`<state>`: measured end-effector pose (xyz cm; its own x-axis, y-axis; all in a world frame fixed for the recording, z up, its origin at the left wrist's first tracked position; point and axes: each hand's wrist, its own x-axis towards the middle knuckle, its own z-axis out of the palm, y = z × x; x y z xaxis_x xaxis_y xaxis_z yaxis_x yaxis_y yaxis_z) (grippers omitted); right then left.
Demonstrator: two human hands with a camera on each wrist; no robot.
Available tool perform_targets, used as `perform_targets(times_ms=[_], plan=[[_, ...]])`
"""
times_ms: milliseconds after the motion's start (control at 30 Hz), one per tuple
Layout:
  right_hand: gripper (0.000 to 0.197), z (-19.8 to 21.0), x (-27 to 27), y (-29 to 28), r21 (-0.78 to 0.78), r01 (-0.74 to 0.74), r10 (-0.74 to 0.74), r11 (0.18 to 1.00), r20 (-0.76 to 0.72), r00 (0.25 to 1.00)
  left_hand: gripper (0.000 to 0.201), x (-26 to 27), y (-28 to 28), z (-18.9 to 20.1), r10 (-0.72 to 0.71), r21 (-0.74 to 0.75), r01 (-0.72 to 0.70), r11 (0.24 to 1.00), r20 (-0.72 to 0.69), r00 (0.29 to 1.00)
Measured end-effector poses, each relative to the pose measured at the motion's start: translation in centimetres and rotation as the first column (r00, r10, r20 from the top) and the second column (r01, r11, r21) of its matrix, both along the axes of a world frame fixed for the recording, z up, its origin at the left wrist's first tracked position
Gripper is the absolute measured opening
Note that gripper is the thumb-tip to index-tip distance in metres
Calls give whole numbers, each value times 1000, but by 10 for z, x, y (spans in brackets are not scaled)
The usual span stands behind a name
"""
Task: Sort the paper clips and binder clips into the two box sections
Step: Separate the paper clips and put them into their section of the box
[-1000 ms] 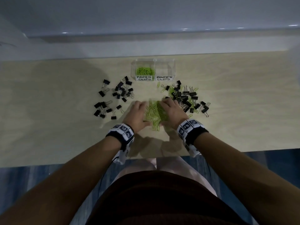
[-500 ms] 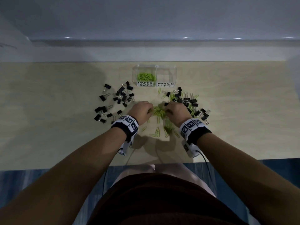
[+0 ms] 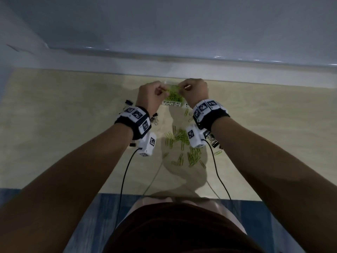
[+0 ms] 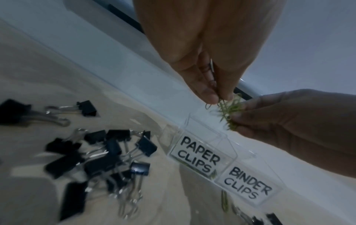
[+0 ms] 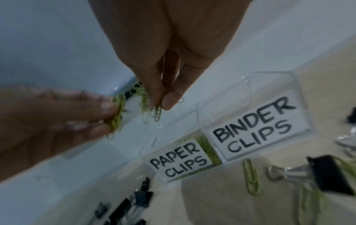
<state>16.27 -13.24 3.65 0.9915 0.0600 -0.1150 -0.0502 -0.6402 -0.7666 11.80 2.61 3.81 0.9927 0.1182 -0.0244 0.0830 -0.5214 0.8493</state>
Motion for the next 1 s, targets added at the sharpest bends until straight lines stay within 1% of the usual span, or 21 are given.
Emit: perform_targets(times_ms=[100, 167, 233, 267, 333, 367, 433, 467, 500, 567, 600, 667, 733, 767, 833, 933, 1000], plan=[[18, -8, 10, 9, -81, -86, 80, 993, -69, 994, 10, 25, -8, -5, 46, 60, -45, 997, -12, 999], [23, -7, 5, -1, -139, -103, 98, 985, -44, 994, 8, 38, -15, -14, 30, 115, -26, 993, -32, 999], [21, -6, -8, -19, -165, -124, 130, 979, 25, 991, 6, 45, -22, -22, -22, 178, 33, 983, -66, 998], [18, -7, -16, -29, -177, -142, 151, 974, 39, 988, 6, 47, -25, -25, -68, 236, 89, 968, -95, 993], [18, -15, -34, -48, -218, -196, 203, 956, 11, 979, 13, 44, -31, -29, -168, 371, 211, 904, -145, 975], [19, -21, -43, -54, -249, -235, 237, 940, -23, 971, 17, 38, -33, -30, -212, 423, 253, 870, -143, 967], [22, -30, -60, -60, -307, -355, 331, 883, -127, 935, 23, 18, -33, -32, -287, 473, 291, 832, -81, 954], [24, -31, -68, -59, -322, -427, 386, 845, -186, 904, 24, 4, -33, -33, -323, 474, 311, 824, -57, 945], [27, -34, -75, -56, -327, -495, 438, 805, -235, 868, 24, -11, -31, -37, -361, 463, 350, 814, -68, 930], [42, -38, -87, -46, -328, -593, 527, 735, -273, 805, 29, -38, -24, -47, -435, 429, 463, 776, -168, 885], [51, -40, -92, -42, -350, -619, 554, 703, -276, 785, 36, -49, -21, -52, -457, 413, 516, 750, -240, 857], [64, -44, -99, -38, -441, -635, 566, 634, -295, 770, 58, -66, -15, -62, -472, 398, 588, 704, -356, 807], [68, -48, -105, -39, -501, -626, 539, 597, -327, 776, 75, -77, -16, -68, -471, 384, 609, 694, -397, 788], [67, -50, -107, -41, -508, -616, 524, 602, -331, 785, 79, -81, -19, -70, -471, 372, 609, 700, -401, 786], [61, -52, -111, -44, -494, -584, 507, 645, -295, 810, 79, -88, -29, -72, -469, 353, 596, 722, -385, 795], [51, -53, -117, -47, -431, -560, 489, 708, -273, 829, 62, -94, -45, -75, -427, 335, 532, 778, -339, 838], [40, -52, -121, -48, -419, -530, 465, 737, -255, 848, 43, -93, -51, -75, -415, 311, 507, 804, -316, 853]])
